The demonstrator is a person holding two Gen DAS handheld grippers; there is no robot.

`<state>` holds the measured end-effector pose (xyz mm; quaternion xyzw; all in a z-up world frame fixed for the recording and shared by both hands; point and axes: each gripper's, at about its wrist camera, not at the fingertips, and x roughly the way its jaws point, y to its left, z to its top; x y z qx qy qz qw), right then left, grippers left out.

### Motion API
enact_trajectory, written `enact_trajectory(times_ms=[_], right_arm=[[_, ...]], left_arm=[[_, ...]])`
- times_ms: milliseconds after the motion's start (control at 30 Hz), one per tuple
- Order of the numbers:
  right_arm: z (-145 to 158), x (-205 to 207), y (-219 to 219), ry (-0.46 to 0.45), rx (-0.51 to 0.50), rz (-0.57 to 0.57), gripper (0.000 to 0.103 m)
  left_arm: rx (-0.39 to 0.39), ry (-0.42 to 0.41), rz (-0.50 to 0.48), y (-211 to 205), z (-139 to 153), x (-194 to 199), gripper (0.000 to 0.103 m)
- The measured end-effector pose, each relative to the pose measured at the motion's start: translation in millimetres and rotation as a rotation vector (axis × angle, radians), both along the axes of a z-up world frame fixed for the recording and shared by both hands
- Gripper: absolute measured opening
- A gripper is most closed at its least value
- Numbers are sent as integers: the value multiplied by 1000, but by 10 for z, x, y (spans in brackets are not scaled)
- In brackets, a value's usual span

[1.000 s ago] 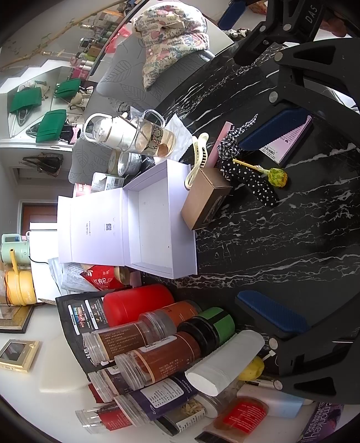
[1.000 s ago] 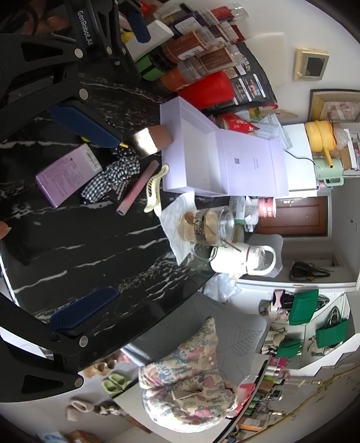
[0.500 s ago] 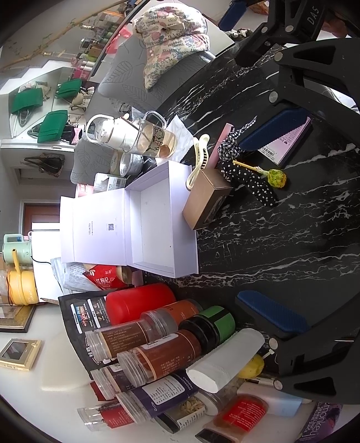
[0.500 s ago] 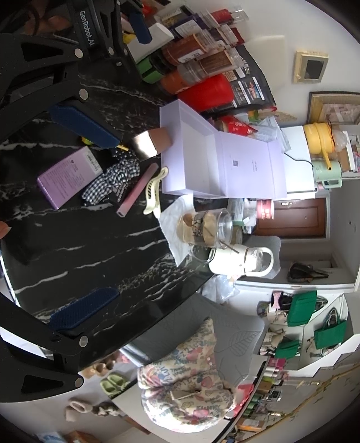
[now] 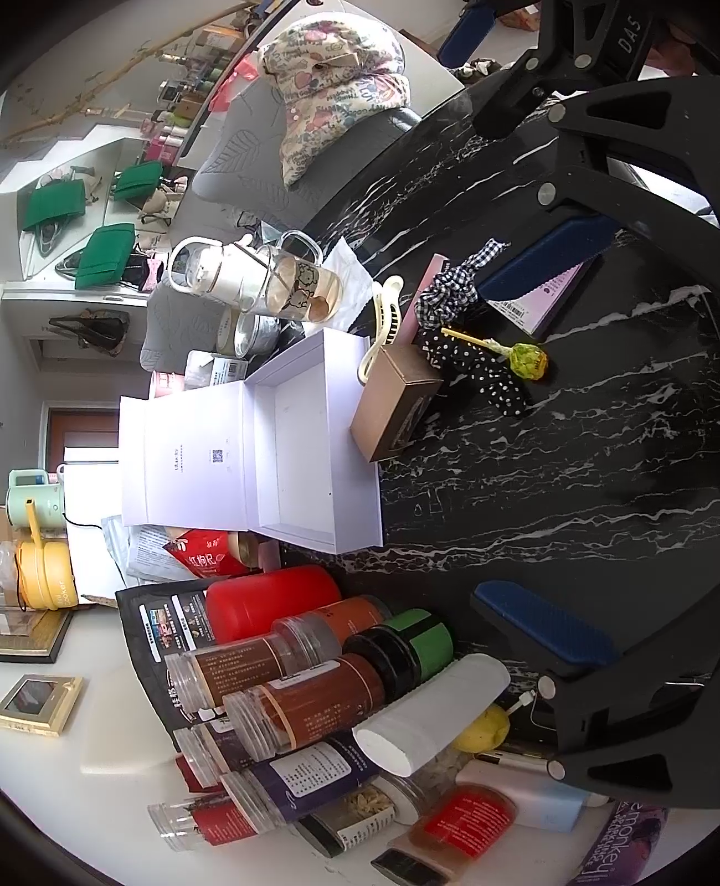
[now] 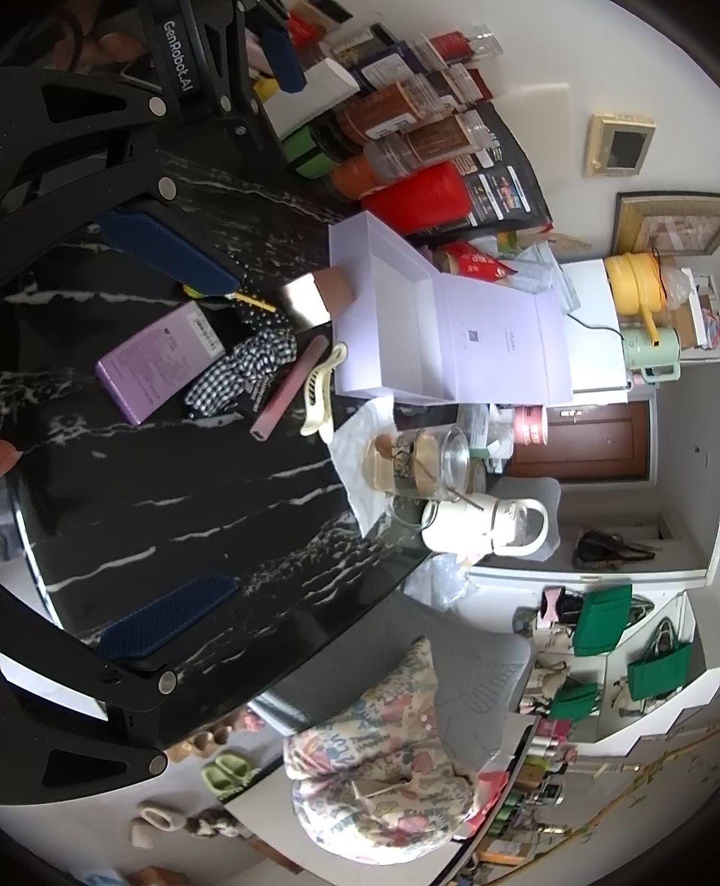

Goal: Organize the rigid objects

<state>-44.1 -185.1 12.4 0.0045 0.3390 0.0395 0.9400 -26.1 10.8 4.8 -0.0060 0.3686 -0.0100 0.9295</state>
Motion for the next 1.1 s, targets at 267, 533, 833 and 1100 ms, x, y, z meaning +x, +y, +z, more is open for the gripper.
enact_trajectory(times_ms=[267, 533, 833, 1100], right_arm=[[-45, -109, -15, -7, 8, 15, 103], [-148, -143, -30, 1, 35, 47, 103], [-401, -62, -12, 63, 64, 107, 103], [-624, 8, -81, 113, 85, 124, 103]], left_arm=[[4, -6, 7, 6, -27, -155, 103], [10, 3, -4, 11, -92, -183, 103], [0, 50, -37, 2, -270, -131, 103], [-31, 75, -95, -97, -426, -84, 103]])
